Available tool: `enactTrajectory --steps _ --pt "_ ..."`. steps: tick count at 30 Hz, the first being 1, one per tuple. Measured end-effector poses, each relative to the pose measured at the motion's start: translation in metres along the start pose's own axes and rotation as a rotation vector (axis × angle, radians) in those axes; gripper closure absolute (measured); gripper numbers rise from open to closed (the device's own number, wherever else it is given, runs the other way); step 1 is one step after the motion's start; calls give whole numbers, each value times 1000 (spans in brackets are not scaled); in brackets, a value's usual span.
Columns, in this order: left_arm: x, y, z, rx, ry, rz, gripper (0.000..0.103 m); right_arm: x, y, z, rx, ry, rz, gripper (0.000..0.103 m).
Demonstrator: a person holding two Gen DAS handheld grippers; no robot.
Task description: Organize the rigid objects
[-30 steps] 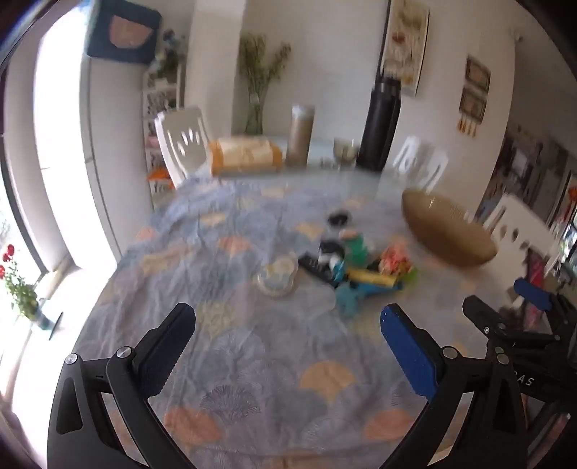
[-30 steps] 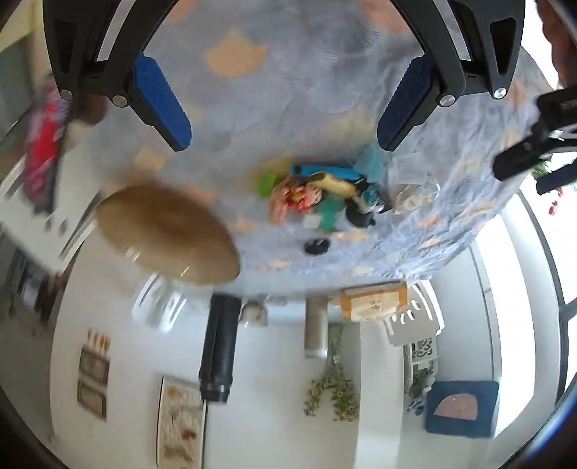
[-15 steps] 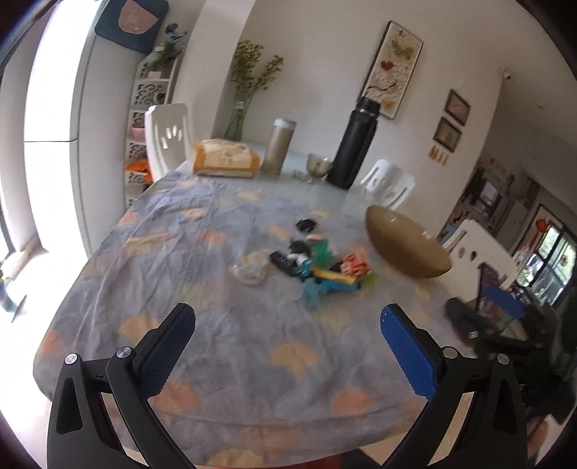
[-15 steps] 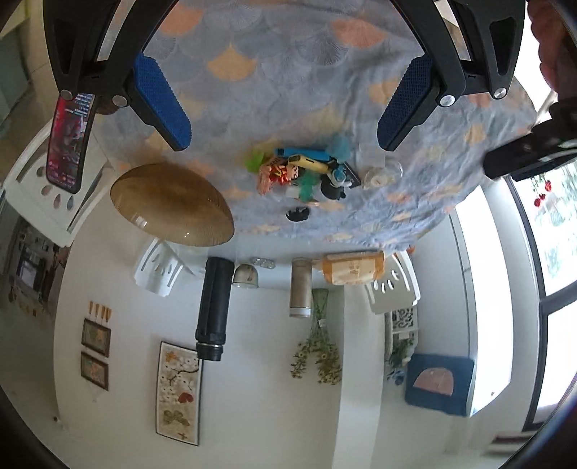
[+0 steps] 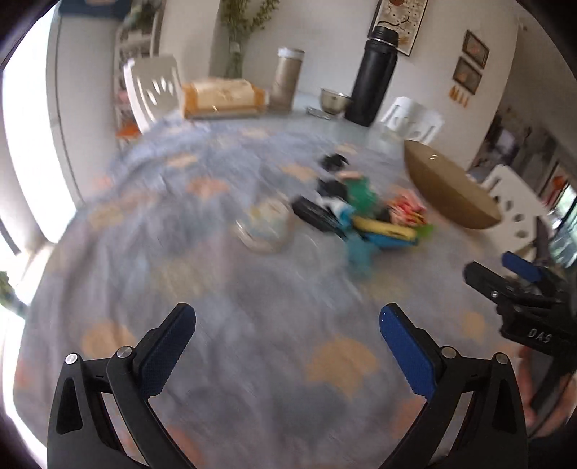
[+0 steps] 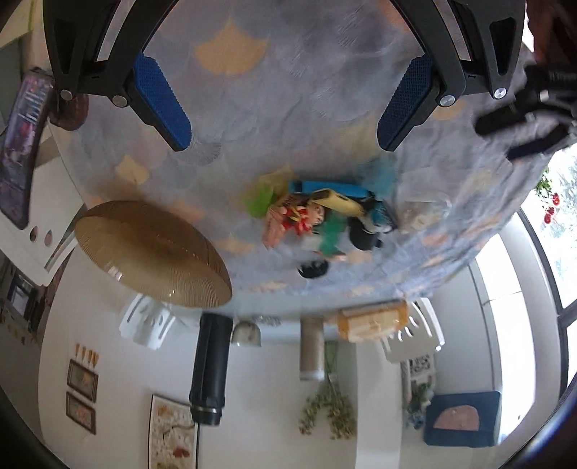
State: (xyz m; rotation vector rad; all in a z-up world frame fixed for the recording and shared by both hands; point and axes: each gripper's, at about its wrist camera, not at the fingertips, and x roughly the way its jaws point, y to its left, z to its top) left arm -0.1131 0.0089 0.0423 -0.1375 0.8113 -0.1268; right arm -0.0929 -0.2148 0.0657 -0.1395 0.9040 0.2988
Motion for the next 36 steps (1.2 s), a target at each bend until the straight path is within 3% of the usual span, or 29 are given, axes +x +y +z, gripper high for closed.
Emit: enactTrajectory --steps 2,6,8,11,18,26,36 --pt "-1 0 6 26 -15 28 1 12 -5 5 19 15 15 0" --pt "-9 1 42 91 -39 -6 1 12 -15 20 25 10 37 0" --pt "-17 4 63 129 -78 5 1 3 -19 28 17 -19 22 0" --pt "-12 5 80 180 -53 34 1 -9 -27 39 17 -56 -12 0" --pt "6 4 94 235 -24 45 1 7 -49 48 123 35 86 0" --pt "28 17 98 231 36 16 1 27 -61 50 204 79 96 8" --pt "43 20 91 195 63 -10 1 38 -47 44 158 98 74 10"
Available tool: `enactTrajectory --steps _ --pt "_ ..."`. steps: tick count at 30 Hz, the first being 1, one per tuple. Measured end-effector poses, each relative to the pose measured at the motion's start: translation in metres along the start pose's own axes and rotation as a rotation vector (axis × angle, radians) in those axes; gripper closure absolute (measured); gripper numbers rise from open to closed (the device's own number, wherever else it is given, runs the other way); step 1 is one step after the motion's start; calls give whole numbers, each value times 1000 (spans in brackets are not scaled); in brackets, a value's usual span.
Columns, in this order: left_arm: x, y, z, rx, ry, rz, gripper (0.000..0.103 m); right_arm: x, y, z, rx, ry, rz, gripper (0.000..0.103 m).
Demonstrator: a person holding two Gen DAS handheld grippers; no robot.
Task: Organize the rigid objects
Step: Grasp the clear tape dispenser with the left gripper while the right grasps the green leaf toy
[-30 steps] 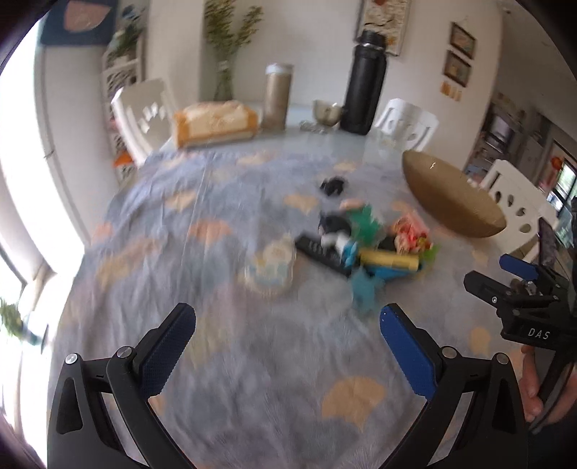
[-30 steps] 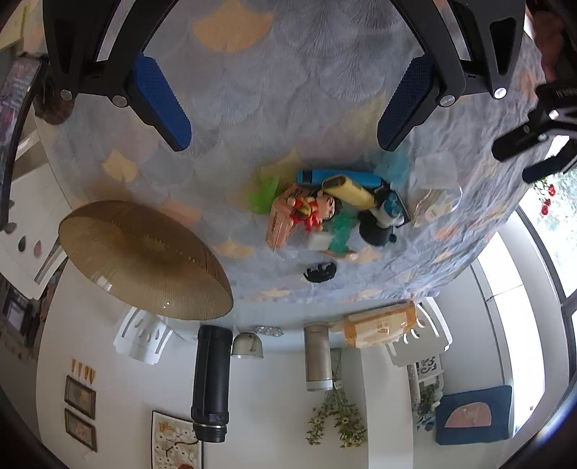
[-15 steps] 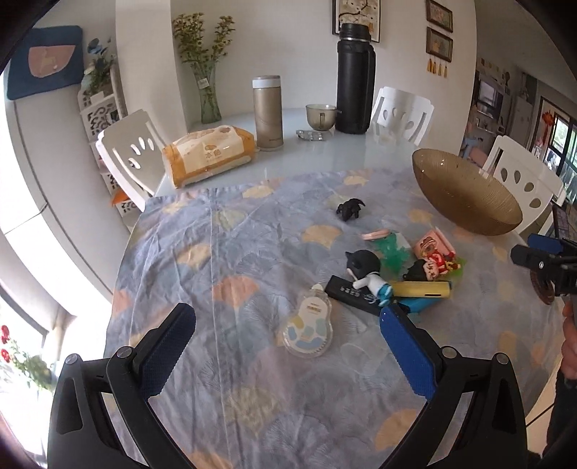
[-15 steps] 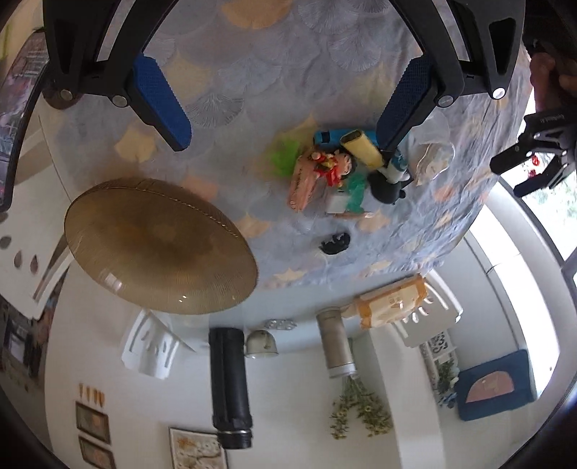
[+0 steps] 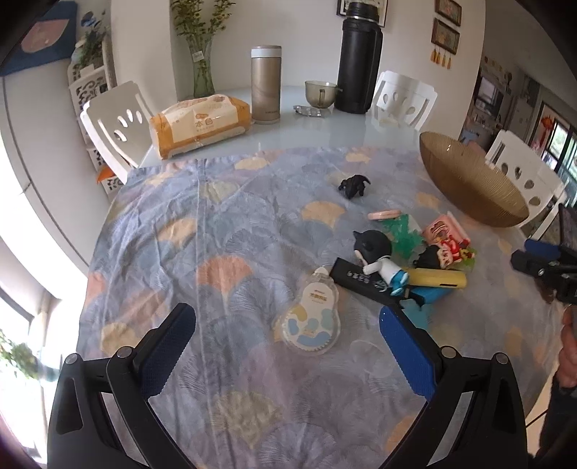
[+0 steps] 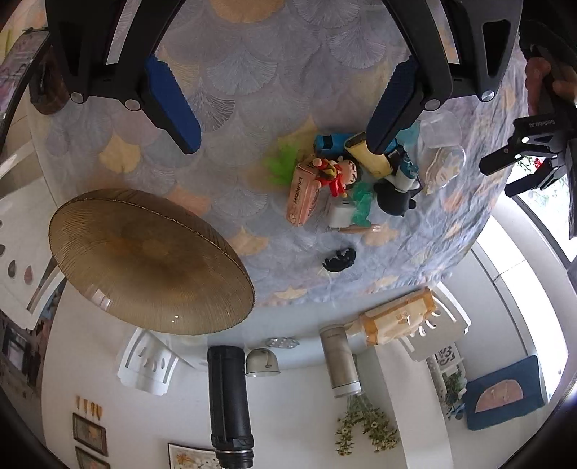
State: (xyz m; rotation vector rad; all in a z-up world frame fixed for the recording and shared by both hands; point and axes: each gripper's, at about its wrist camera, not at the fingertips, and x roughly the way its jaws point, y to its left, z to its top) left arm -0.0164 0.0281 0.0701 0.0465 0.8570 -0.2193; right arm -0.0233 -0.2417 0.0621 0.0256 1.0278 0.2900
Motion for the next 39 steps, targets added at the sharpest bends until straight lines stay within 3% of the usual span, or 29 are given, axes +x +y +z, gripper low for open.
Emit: enactTrajectory --steps 9,10,13,15,19,21,23,26,27,29,30,35,39 --pt "-8 -19 -6 8 -21 -38 1 8 6 -4 -15 13 -11 11" --pt "-8 -20 -6 24 -24 -21 1 10 7 -4 -25 10 -29 13" --pt "3 -13 1 59 16 8 3 25 3 -4 -35 54 -49 34" --pt "20 2 8 49 69 -45 12 35 -3 -3 -19 87 -29 43" --pt "53 16 13 45 196 -144 29 54 -7 4 -7 108 -18 49" --pt "66 14 11 47 235 -177 36 63 -6 5 -8 123 -21 53" --pt "75 10 11 57 253 -181 36 72 -4 6 -11 134 -27 54" --pt "78 -4 12 114 241 -122 36 84 -1 6 -25 142 -45 55" --pt "79 -10 12 138 241 -99 36 86 0 7 -27 139 -44 62" --pt "77 -24 8 199 220 -39 45 86 4 6 -52 119 -49 72" --pt "75 -25 7 201 220 -62 59 85 5 5 -55 111 -49 72" --pt "57 -20 0 179 175 -18 59 65 -7 -4 -35 75 -50 72" --pt "33 -14 1 121 123 -34 59 39 -17 -21 -51 76 -22 72"
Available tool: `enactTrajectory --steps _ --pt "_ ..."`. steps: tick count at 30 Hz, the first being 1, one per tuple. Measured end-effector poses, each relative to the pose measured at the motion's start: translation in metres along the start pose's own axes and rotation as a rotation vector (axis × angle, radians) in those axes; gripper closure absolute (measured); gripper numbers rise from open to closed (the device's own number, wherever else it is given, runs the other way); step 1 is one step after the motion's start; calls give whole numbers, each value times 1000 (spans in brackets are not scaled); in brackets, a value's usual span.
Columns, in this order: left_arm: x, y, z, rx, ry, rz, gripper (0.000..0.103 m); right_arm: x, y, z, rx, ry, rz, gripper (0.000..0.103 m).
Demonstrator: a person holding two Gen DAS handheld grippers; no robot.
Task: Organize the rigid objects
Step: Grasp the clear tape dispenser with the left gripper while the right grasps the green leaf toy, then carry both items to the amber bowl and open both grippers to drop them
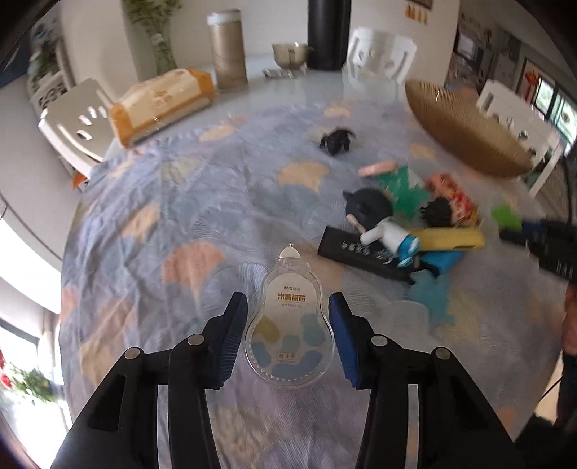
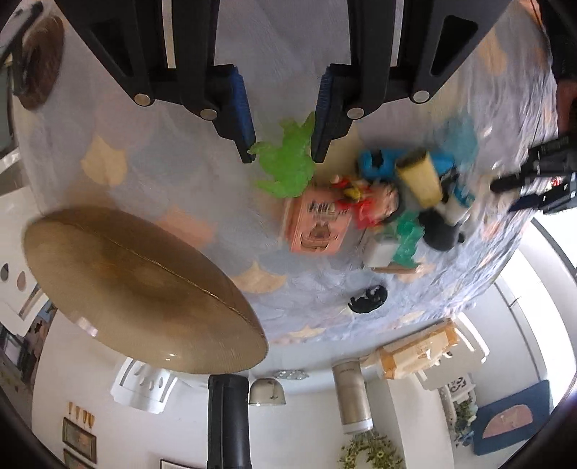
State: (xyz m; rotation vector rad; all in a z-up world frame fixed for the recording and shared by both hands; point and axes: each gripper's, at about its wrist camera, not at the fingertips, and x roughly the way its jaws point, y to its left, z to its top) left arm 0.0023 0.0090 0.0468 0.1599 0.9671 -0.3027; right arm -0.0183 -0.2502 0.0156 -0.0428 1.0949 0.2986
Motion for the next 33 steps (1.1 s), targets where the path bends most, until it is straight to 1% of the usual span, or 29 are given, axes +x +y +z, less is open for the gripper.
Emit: enactTrajectory --steps 2,5,10,11,12,13,14,16,17,18,19,20,21,22,24,26,27,28,29,30,31,32,33 --pt "-14 -5 -2 -10 -28 -26 59 -7 -1 -13 -4 12 20 72" --pt "-20 -16 -5 1 -41 -39 59 -10 -1 -27 -12 22 39 72" --pt "-25 -40 -12 54 -34 -52 59 -3 -1 -34 -9 46 1 72" --pt "-28 -44 -14 71 -32 -50 59 -4 -2 -35 -5 46 -1 66" --pt "-31 -49 -16 86 -35 -44 59 -4 -4 -34 -1 47 -4 51" --pt "-35 -52 -16 97 -42 -40 59 -5 -6 -35 8 42 -10 42" --pt "-38 -55 -15 102 -48 -43 59 -7 -8 -35 20 31 -8 38" --pt "-45 -59 -11 104 -62 -57 59 -7 -11 -33 49 28 20 38" --pt "-48 -62 -9 107 -68 -59 59 -6 -12 -33 62 27 24 46" --pt "-51 -65 -6 112 -76 -57 59 -5 -11 -33 64 29 27 57" --pt "-55 -69 -2 120 -86 -50 60 -4 -9 -33 56 25 3 60" --pt "-57 -72 1 123 -93 -47 60 -3 -6 -33 42 16 -30 71" --pt "-60 -74 5 125 -104 -44 62 -5 -4 -33 33 10 -42 71" --pt "-64 -77 13 122 -120 -42 66 -10 -4 -32 43 1 -25 71" --pt "-73 -81 32 114 -159 -59 70 -27 -6 -24 55 -38 3 71" --pt "-85 -89 57 122 -199 -78 70 -56 -8 -9 51 -124 -17 71" --pt "-88 -91 64 130 -205 -81 70 -69 -11 -1 47 -162 -30 71" --pt "-91 -91 70 139 -205 -110 70 -86 -15 9 43 -208 -54 71" --pt "-91 -88 71 134 -202 -125 70 -96 -19 14 44 -235 -70 71" --pt "-89 -83 67 119 -188 -128 61 -104 -23 17 46 -257 -83 71" --pt "-84 -80 62 109 -160 -117 40 -110 -26 19 50 -271 -84 71" --pt "-76 -78 51 98 -111 -111 29 -112 -30 17 55 -273 -68 71" --pt "-68 -79 41 92 -77 -121 15 -110 -32 15 57 -265 -48 71"
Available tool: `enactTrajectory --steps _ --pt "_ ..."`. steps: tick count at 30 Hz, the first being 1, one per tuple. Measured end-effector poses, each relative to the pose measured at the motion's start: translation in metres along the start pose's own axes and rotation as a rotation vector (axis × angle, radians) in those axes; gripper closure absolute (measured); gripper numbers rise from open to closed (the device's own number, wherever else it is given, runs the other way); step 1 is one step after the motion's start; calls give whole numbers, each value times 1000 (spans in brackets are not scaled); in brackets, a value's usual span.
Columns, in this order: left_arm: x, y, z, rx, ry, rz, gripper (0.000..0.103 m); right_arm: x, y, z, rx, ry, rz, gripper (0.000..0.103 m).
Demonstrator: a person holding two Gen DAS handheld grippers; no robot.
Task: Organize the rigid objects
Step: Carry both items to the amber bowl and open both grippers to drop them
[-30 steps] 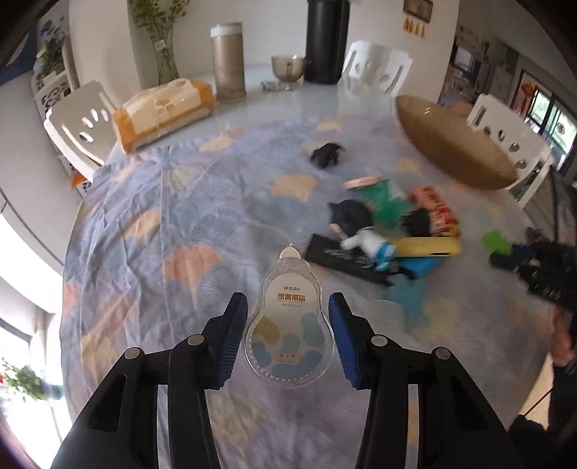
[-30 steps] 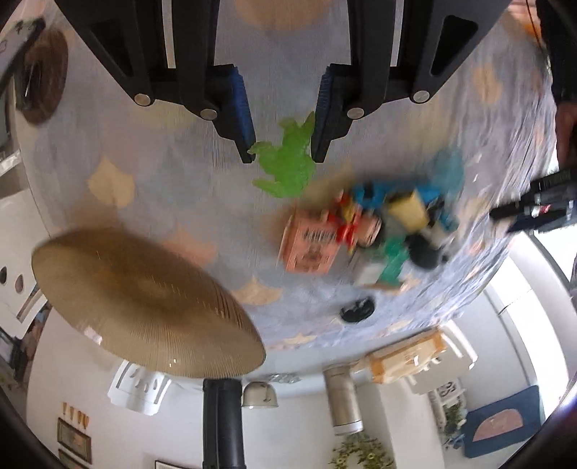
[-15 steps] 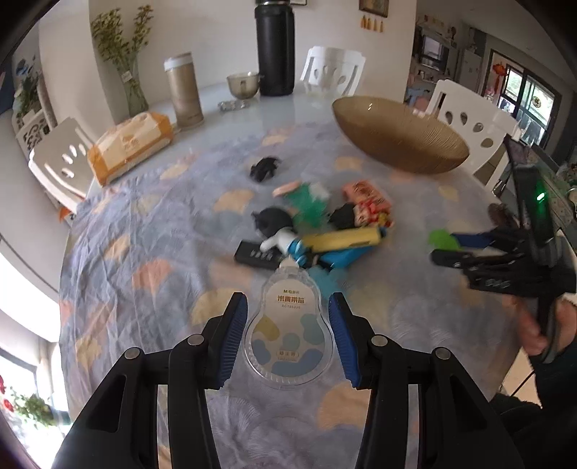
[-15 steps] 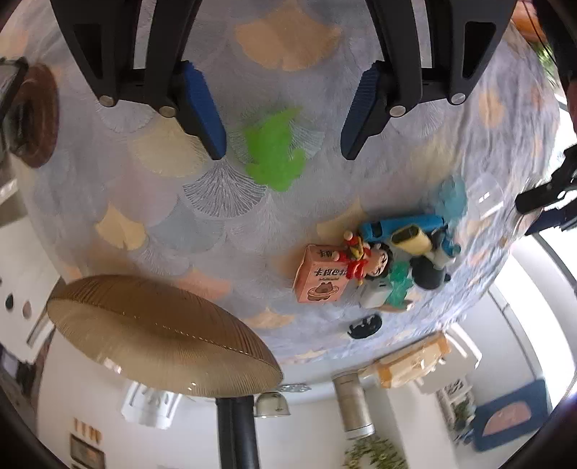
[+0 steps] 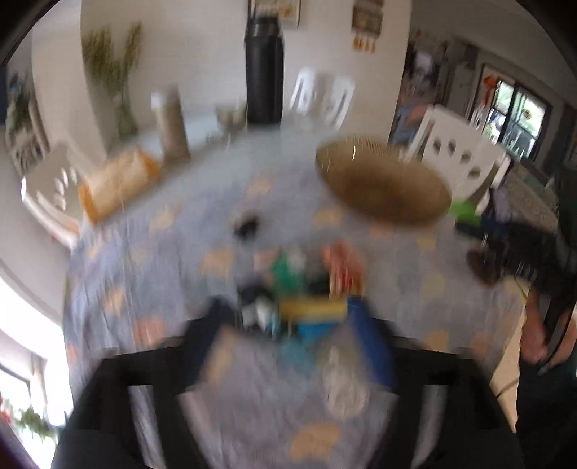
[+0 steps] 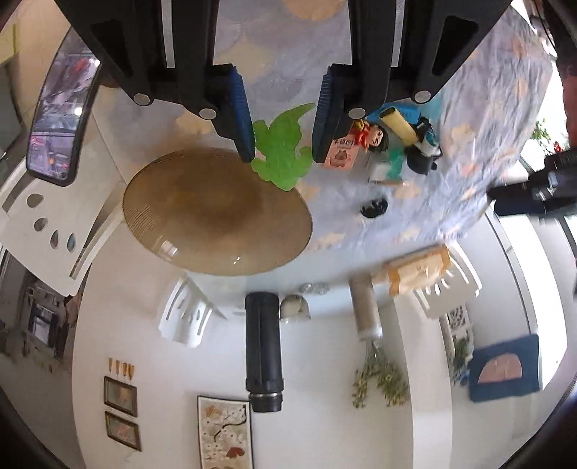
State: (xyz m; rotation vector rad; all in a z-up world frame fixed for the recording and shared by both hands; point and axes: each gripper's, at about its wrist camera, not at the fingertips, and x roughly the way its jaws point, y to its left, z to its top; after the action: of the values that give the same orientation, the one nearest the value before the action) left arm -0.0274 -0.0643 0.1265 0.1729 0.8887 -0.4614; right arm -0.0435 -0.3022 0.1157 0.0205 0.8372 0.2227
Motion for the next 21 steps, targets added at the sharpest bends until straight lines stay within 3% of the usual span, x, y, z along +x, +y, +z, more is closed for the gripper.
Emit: enactTrajectory --steps 4,7,8,9,10,12,15,18,21 --pt "36 -30 -51 24 160 -42 15 28 -1 -26 29 108 69 71" --pt "70 -59 -74 71 263 94 19 43 -1 -42 46 166 93 71" --pt "78 -68 -79 96 252 140 22 45 0 -45 45 174 96 71" --pt "76 -73 -79 99 200 135 30 46 1 -46 41 177 97 71" --pt "76 -75 -78 97 195 121 54 46 2 -47 34 175 94 71" --pt "76 -75 -76 67 186 89 57 41 1 -47 26 164 80 71" --pt "56 -81 -68 108 106 111 57 31 -5 -42 26 137 75 71" --pt "18 -80 -37 104 -6 83 57 18 -8 -29 19 86 59 71" --pt "-15 -86 13 131 -184 78 57 4 -16 -6 42 29 37 71"
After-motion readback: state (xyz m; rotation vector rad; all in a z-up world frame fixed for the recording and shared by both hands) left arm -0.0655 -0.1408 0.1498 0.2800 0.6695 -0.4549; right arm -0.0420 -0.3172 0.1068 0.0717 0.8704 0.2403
